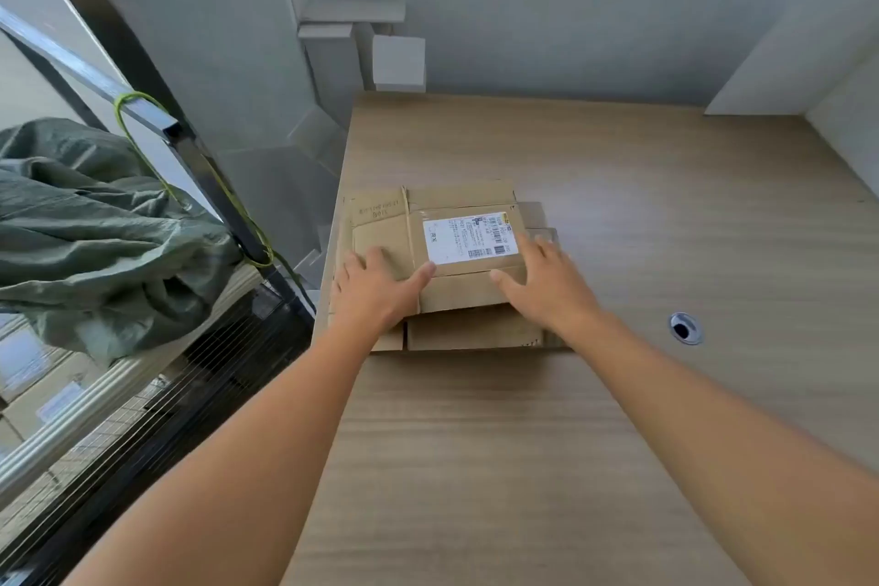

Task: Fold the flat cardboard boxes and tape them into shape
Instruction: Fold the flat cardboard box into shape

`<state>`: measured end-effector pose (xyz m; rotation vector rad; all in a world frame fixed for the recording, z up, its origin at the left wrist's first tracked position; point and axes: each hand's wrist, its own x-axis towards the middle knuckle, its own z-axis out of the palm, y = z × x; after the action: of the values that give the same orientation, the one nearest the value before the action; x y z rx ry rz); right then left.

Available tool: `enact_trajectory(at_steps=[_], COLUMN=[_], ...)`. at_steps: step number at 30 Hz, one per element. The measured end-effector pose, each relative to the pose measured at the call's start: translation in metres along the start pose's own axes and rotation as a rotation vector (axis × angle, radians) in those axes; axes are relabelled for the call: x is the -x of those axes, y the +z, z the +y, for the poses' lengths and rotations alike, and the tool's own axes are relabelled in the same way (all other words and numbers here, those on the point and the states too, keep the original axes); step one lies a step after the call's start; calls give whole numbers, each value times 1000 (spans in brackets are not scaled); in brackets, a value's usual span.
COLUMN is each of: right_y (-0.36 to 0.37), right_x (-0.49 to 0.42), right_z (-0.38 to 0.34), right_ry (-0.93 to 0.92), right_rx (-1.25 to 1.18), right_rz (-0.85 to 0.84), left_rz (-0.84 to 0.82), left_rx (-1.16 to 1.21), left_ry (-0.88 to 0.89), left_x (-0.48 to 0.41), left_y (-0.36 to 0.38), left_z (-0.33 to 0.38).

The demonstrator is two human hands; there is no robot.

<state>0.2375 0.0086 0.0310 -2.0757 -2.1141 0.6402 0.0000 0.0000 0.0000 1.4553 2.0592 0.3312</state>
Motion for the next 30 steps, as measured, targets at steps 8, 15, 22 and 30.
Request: enact_trajectory(at_steps=[8,15,22,30], right_y=[6,-17,-31,-32], right_x=[10,101,251,378], right_z=[-2,21,94,185], right_ry=[6,105,200,200], right_rx=[-515,-838,-1006,-1164], right_rz=[119,198,121,18], left_rz=[51,-125,-281,-398], left_rx=[285,746,643,515], left_ry=[-67,23,250,316], left_x=[8,105,259,375], left_y=[6,2,31,119], left_z=[10,22,31,40])
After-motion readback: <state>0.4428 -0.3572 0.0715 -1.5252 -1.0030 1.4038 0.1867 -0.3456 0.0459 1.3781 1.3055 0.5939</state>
